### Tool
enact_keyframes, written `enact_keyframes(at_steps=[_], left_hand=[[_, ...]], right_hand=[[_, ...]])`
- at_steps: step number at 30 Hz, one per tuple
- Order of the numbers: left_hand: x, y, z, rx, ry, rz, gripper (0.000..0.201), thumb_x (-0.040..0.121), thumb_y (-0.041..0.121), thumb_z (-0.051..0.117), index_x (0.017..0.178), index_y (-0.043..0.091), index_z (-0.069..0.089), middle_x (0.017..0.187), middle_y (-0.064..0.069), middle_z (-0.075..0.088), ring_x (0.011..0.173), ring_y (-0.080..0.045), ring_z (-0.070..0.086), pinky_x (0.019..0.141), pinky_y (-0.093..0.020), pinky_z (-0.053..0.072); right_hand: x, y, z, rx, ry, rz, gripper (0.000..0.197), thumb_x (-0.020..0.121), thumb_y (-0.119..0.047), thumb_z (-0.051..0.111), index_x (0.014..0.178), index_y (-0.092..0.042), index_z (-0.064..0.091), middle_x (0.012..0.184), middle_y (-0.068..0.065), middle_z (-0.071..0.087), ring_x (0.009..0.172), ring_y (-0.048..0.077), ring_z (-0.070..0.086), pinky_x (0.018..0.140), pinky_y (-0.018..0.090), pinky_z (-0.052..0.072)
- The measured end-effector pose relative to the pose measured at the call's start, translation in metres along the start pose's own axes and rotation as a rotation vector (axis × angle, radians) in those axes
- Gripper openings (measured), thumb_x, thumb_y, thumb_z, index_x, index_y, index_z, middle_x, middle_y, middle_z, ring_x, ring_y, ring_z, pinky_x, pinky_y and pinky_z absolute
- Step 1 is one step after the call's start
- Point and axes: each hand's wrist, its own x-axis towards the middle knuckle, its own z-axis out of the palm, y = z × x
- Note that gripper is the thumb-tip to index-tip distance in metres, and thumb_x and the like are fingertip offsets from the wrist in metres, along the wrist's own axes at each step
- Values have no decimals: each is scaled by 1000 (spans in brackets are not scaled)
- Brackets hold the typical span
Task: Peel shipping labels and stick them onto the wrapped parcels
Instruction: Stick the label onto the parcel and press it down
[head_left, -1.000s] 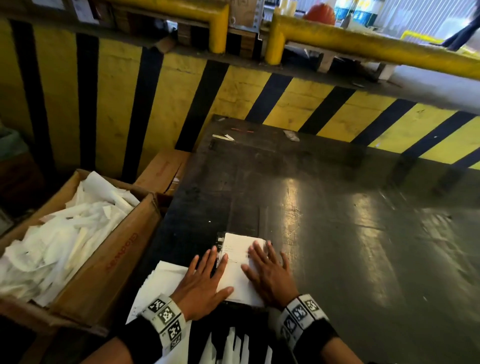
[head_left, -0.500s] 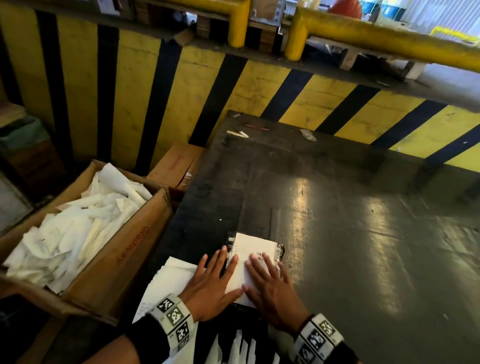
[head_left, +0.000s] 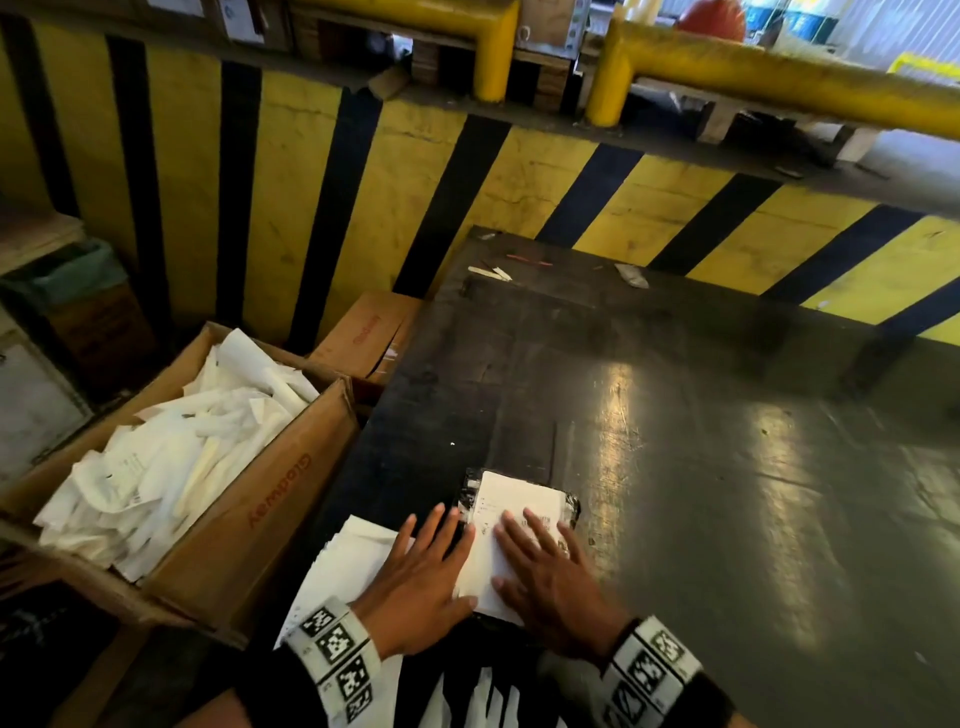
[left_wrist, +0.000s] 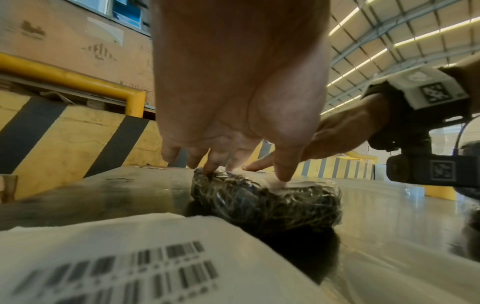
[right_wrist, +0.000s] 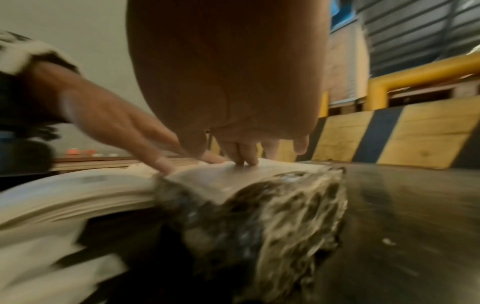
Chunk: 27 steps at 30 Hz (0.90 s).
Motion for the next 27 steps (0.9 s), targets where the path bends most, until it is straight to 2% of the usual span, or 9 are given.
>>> enact_keyframes(at_steps=[2, 5, 6, 12, 16, 18, 21, 24, 27], left_hand=[[-6, 0, 1, 3, -3, 19, 98, 62, 61, -5, 149, 15, -8, 157, -8, -15, 130, -20, -33, 106, -36, -22], [-10, 1, 0, -3, -18, 11, 92, 70, 61, -5, 148, 14, -10, 157, -8, -16, 140, -22, -25, 109, -35, -18], [-11, 2, 0, -10, -32, -5, 84, 78, 59, 1, 148, 14, -10, 157, -8, -16, 143, -22, -21, 112, -36, -15], [-15, 6, -6, -52, -46, -23, 69, 98, 45, 27, 149, 15, -9, 157, -7, -16, 145, -22, -15, 117, -38, -9], [-14, 5, -3, -91, -40, -28, 69, 98, 45, 28, 149, 17, -9, 157, -5, -17, 145, -20, -14, 117, -37, -8], [-12, 4, 0, -99, -28, -31, 69, 98, 45, 28, 149, 18, -9, 157, -4, -16, 145, -19, -14, 117, -37, -8], [-11, 4, 2, -122, -29, -31, 69, 97, 47, 29, 149, 19, -9, 157, -3, -17, 145, -19, -13, 117, -36, -7], [-11, 3, 3, -130, -33, -40, 71, 97, 47, 31, 149, 19, -9, 158, -4, -16, 145, -20, -11, 117, -36, -7], [-11, 4, 0, -155, -40, -52, 72, 97, 47, 32, 149, 20, -9, 158, -3, -15, 146, -20, -10, 117, -36, -5]], right_hand=[[-7, -5, -1, -15, 0, -31, 74, 95, -51, -4, 129, -22, 55, 138, -4, 52, 127, 19, 49, 105, 42, 19], [12, 4, -6, 56, -11, -64, 95, 70, -63, -24, 149, -21, 5, 152, -7, -12, 143, 20, -10, 112, 41, -12], [20, 6, -7, 83, -15, -46, 99, 63, -65, -27, 149, -22, -2, 152, -9, -18, 142, 19, -16, 112, 42, -13], [43, 7, -19, 94, -55, -5, 112, 56, -71, -31, 149, -18, 2, 158, -3, -5, 145, 20, -9, 116, 45, -4], [22, -8, -7, -62, -35, -51, 79, 94, -53, -5, 125, -20, 59, 135, -2, 56, 124, 17, 53, 104, 41, 29], [17, -11, 4, -43, -9, -70, 71, 96, -50, 2, 118, -24, 65, 125, -7, 63, 116, 13, 59, 98, 40, 31], [21, -11, -18, -27, 13, -66, 86, 90, -53, -14, 134, -18, 50, 145, -5, 44, 134, 17, 40, 107, 46, 38], [46, -6, -32, 65, -105, -129, 98, 68, -65, -20, 150, -19, 8, 159, -5, 0, 146, 17, -6, 116, 44, -2], [64, -8, -41, 32, -149, -100, 60, 98, -48, 10, 149, -17, 9, 159, -2, 4, 146, 17, -5, 116, 46, -3]])
